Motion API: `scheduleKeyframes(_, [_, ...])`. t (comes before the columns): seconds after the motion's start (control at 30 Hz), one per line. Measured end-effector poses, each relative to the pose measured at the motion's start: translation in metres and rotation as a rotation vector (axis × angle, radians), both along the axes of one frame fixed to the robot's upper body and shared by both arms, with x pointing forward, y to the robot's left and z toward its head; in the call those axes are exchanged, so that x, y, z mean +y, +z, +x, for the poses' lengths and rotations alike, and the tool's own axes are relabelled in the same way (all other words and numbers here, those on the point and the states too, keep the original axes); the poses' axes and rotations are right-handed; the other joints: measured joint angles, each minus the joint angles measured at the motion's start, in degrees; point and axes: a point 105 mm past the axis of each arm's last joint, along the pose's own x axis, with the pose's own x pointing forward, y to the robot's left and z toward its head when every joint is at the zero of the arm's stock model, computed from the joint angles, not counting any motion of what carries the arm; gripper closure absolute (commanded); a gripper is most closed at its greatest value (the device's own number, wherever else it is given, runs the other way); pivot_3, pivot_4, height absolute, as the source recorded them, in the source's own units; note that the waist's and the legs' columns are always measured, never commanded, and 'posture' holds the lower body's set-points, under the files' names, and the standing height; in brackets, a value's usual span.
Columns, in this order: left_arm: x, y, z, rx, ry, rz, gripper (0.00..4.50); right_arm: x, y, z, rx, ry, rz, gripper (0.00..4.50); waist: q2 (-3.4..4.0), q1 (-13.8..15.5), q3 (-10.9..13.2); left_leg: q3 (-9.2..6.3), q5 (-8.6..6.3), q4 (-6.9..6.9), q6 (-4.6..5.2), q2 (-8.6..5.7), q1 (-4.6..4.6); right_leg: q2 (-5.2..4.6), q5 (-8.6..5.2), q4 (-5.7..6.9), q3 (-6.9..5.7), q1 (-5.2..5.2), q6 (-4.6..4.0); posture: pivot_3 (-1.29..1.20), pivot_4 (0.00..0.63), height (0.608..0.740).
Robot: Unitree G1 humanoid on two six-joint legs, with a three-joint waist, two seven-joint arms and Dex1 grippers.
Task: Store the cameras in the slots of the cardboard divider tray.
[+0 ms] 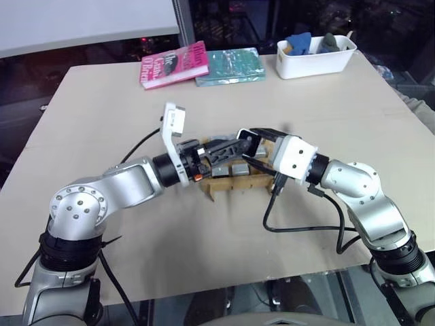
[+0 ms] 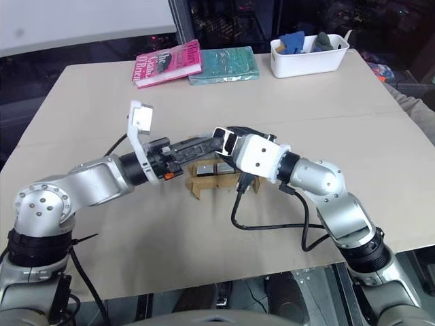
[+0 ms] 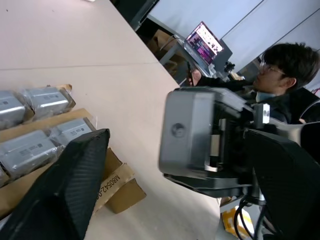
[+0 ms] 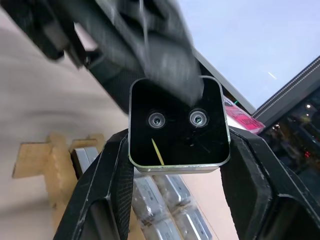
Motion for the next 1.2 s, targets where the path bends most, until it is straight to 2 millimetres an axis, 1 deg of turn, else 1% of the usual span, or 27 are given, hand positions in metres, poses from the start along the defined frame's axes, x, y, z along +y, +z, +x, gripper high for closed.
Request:
scheduleKeyframes(0.07, [-0.003,-0.002,0.001,0.012,-0.010,-0.004,1.77,0.000,0.000,-0.001,0.006,0.005,0.000,2.59,0.00,0.02,0.00,0.00,0.00,0.00,0.00,0.00,0.00,0.00,0.00,0.00,-0.02,0.00,0.00,0.00,0.150,0.740])
scheduleKeyframes(0.1, [-0.004,-0.003,0.001,0.017,-0.018,-0.008,2.35,0.001,0.000,-0.001,0.006,0.006,-0.001,2.59,0.00,0.01,0.00,0.00,0.00,0.00,0.00,0.00,0.00,0.00,0.00,0.00,-0.03,0.00,0.00,0.00,0.150,0.740])
scheduleKeyframes(0.17, [-0.007,-0.001,0.000,0.012,-0.038,-0.021,3.36,0.000,-0.001,0.000,0.015,-0.001,-0.003,2.59,0.00,-0.01,0.00,0.00,0.00,0.00,0.00,0.00,0.00,0.00,0.00,0.00,-0.03,0.00,0.00,0.00,0.150,0.740])
scheduleKeyframes(0.2, [-0.008,0.001,0.000,0.005,-0.045,-0.030,3.69,-0.003,0.000,0.001,0.026,-0.004,0.006,2.59,-0.01,-0.01,0.00,0.00,0.00,0.00,0.00,0.00,0.00,-0.01,0.00,0.00,-0.02,-0.01,0.00,0.00,0.150,0.740])
scheduleKeyframes(0.23, [-0.009,0.003,0.000,0.000,-0.049,-0.031,3.75,-0.004,0.002,0.001,0.031,-0.001,0.012,2.59,-0.01,-0.01,-0.01,0.00,0.00,0.00,0.00,0.00,0.01,-0.01,0.00,0.00,-0.01,0.01,0.00,0.00,0.150,0.740])
scheduleKeyframes(0.3, [-0.010,0.002,0.000,0.004,-0.053,-0.032,3.75,-0.005,0.001,0.000,0.051,0.005,0.016,1.56,-0.01,-0.01,-0.01,0.00,0.00,0.00,0.00,0.00,0.01,-0.01,0.00,0.00,0.01,0.00,0.00,0.00,0.150,0.740])
scheduleKeyframes(0.33, [-0.010,0.001,0.001,0.008,-0.050,-0.032,3.75,-0.004,0.002,-0.001,0.050,0.010,0.015,1.16,-0.01,-0.01,-0.01,0.00,0.00,0.00,0.00,0.00,0.01,-0.01,0.00,0.00,0.01,0.00,0.00,0.00,0.150,0.740])
scheduleKeyframes(0.4, [-0.009,0.000,0.002,0.014,-0.049,-0.032,3.75,-0.002,0.004,-0.005,0.042,0.029,0.016,0.21,-0.01,-0.02,0.00,0.00,0.00,0.00,0.00,0.00,0.00,-0.01,0.00,0.00,0.01,0.00,0.00,0.00,0.150,0.740])
scheduleKeyframes(0.43, [-0.009,0.001,0.003,0.008,-0.052,-0.030,3.75,-0.002,0.004,-0.005,0.041,0.029,0.016,0.04,-0.01,-0.02,0.00,0.00,0.00,0.00,0.00,0.00,0.00,0.00,0.00,0.00,0.00,-0.01,0.00,0.00,0.150,0.740])
scheduleKeyframes(0.5, [-0.009,0.005,0.007,-0.051,-0.055,-0.001,3.75,-0.009,0.000,-0.004,0.080,-0.004,0.020,0.04,-0.02,0.30,-0.01,-0.03,0.00,0.00,0.00,-0.02,0.00,0.00,0.00,-0.01,-0.08,0.02,0.00,0.00,0.150,0.740])
scheduleKeyframes(0.57, [-0.008,0.011,0.018,-0.127,-0.050,0.044,3.75,-0.027,-0.011,-0.003,0.186,-0.076,0.070,0.04,-0.03,1.10,-0.02,-0.03,0.00,0.00,0.01,-0.09,-0.01,0.11,0.00,-0.03,-0.22,0.05,0.00,0.00,0.150,0.740])
scheduleKeyframes(0.63, [-0.008,0.012,0.029,-0.185,-0.074,0.104,3.75,-0.048,-0.022,-0.007,0.307,-0.132,0.140,0.04,-0.03,1.54,-0.02,-0.04,0.01,0.00,0.03,-0.16,-0.03,0.15,-0.01,-0.05,-0.24,0.07,0.00,0.00,0.150,0.740])
scheduleKeyframes(0.67, [-0.008,0.011,0.033,-0.204,-0.090,0.127,3.75,-0.055,-0.027,-0.009,0.347,-0.147,0.155,0.04,-0.03,1.47,-0.02,-0.03,0.00,0.00,0.04,-0.18,-0.04,0.16,-0.01,-0.08,-0.24,0.10,0.00,0.00,0.150,0.740])
scheduleKeyframes(0.73, [-0.015,0.003,0.043,-0.260,-0.162,0.213,3.75,-0.076,-0.033,-0.019,0.403,-0.189,0.181,0.04,-0.03,1.47,-0.02,-0.04,0.00,-0.01,0.06,-0.20,-0.04,0.15,-0.01,-0.12,-0.27,0.14,0.01,0.00,0.150,0.740])
scheduleKeyframes(0.77, [-0.017,0.000,0.045,-0.276,-0.185,0.239,3.75,-0.081,-0.033,-0.023,0.414,-0.196,0.188,0.04,-0.03,1.40,-0.02,-0.04,0.00,-0.02,0.06,-0.20,-0.04,0.16,-0.01,-0.14,-0.28,0.16,0.01,0.00,0.150,0.740])
scheduleKeyframes(0.87, [-0.031,-0.014,0.052,-0.351,-0.320,0.345,3.75,-0.099,-0.030,-0.037,0.433,-0.219,0.222,0.04,-0.02,1.09,-0.01,-0.01,0.00,-0.02,0.06,-0.12,-0.02,0.23,-0.01,-0.13,-0.24,0.14,0.02,0.00,0.150,0.740])
scheduleKeyframes(0.9, [-0.034,-0.016,0.054,-0.366,-0.347,0.365,3.75,-0.102,-0.029,-0.040,0.434,-0.219,0.220,0.04,-0.02,1.01,-0.01,0.00,0.00,-0.03,0.06,-0.11,-0.01,0.25,-0.02,-0.12,-0.24,0.15,0.02,0.00,0.150,0.740])
scheduleKeyframes(0.93, [-0.038,-0.023,0.059,-0.389,-0.391,0.410,3.75,-0.107,-0.028,-0.047,0.433,-0.227,0.210,0.04,-0.02,1.11,-0.01,0.00,0.00,-0.03,0.07,-0.09,-0.01,0.27,-0.02,-0.11,-0.25,0.15,0.02,0.00,0.150,0.740])
scheduleKeyframes(1.1, [-0.037,-0.044,0.073,-0.427,-0.484,0.551,3.75,-0.115,-0.028,-0.064,0.448,-0.244,0.209,0.04,-0.03,0.69,0.00,0.06,-0.04,0.02,0.15,0.00,-0.04,0.32,-0.02,-0.13,-0.19,0.15,0.03,0.00,0.150,0.740])
scheduleKeyframes(1.2, [-0.041,-0.052,0.075,-0.453,-0.549,0.614,3.75,-0.119,-0.025,-0.071,0.453,-0.261,0.227,0.04,-0.04,0.80,0.00,0.07,-0.20,0.09,0.41,0.00,-0.08,0.29,-0.02,-0.13,-0.19,0.15,0.04,0.00,0.150,0.740])
